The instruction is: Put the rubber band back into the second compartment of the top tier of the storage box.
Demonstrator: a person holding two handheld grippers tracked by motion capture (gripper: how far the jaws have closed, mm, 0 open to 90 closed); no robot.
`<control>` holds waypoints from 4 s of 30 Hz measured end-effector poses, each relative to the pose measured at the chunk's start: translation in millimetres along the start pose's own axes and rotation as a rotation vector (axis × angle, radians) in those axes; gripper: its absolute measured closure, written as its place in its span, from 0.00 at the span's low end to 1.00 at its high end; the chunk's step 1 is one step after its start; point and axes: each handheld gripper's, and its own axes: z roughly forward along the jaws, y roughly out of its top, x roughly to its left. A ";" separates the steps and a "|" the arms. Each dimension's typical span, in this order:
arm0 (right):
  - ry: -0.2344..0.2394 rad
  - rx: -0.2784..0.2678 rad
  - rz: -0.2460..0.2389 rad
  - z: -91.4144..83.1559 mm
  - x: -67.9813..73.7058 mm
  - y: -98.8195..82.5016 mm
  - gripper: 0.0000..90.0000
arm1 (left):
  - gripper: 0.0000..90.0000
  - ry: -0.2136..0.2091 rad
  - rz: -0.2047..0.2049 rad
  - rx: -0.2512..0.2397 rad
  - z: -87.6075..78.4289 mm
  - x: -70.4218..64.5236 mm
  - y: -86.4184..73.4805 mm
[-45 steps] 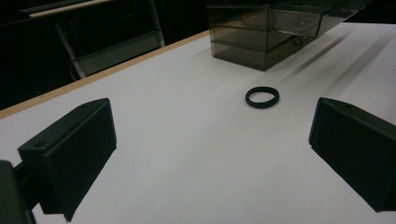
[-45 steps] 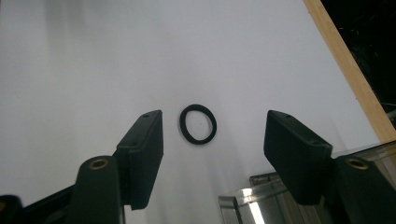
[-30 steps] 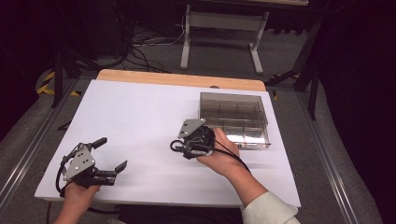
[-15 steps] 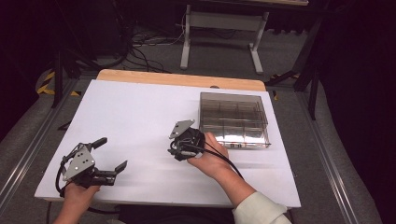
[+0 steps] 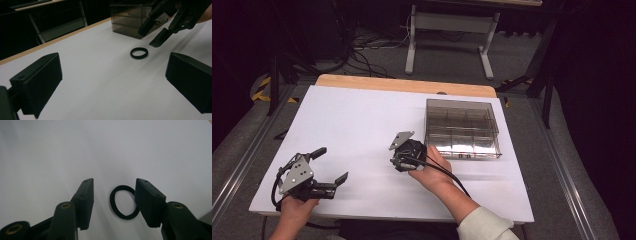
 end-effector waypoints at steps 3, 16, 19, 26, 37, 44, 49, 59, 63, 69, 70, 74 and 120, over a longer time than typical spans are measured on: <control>-0.006 0.009 -0.003 3.6 2.5 0.2 0.58 | 0.02 0.000 0.000 0.000 -0.1 0.0 0.0; -0.024 0.072 0.045 17.9 3.6 -0.4 0.68 | 0.02 -0.005 0.005 0.002 -0.2 0.1 0.3; -0.037 0.091 0.045 21.6 4.6 -0.4 0.71 | 0.02 -0.006 0.005 0.002 -0.3 0.1 0.3; -0.033 0.117 0.053 28.1 5.5 -0.8 0.75 | 0.02 -0.007 0.005 0.002 -0.3 0.2 0.3; -0.042 0.156 0.050 34.8 6.7 -1.9 0.84 | 0.02 -0.007 0.005 0.002 -0.2 0.1 0.3; -0.048 0.175 0.045 37.2 6.8 -2.5 0.94 | 0.02 -0.007 0.007 0.003 -0.2 0.2 0.4; -0.066 0.180 0.034 37.5 7.7 -1.8 0.98 | 0.02 -0.007 0.008 0.003 -0.3 0.2 0.5; -0.069 0.136 0.032 24.9 5.9 1.3 1.00 | 0.02 -0.007 0.006 0.001 -0.4 0.0 0.4; -0.068 0.115 0.037 17.8 4.6 2.6 1.00 | 0.02 -0.006 0.005 0.001 -0.3 -0.1 0.4; -0.054 0.076 0.060 4.6 0.9 4.7 1.00 | 0.02 -0.007 0.005 0.002 -0.6 -0.2 0.5; -0.054 0.076 0.060 4.6 0.9 4.7 1.00 | 0.02 -0.007 0.005 0.002 -0.6 -0.2 0.5; -0.043 0.057 0.069 -2.9 -1.7 5.9 1.00 | 0.02 -0.003 0.016 0.003 -0.9 0.7 0.7; -0.026 -0.092 0.103 -61.7 -17.0 4.5 1.00 | 0.02 -0.003 0.006 0.001 0.0 -0.2 0.4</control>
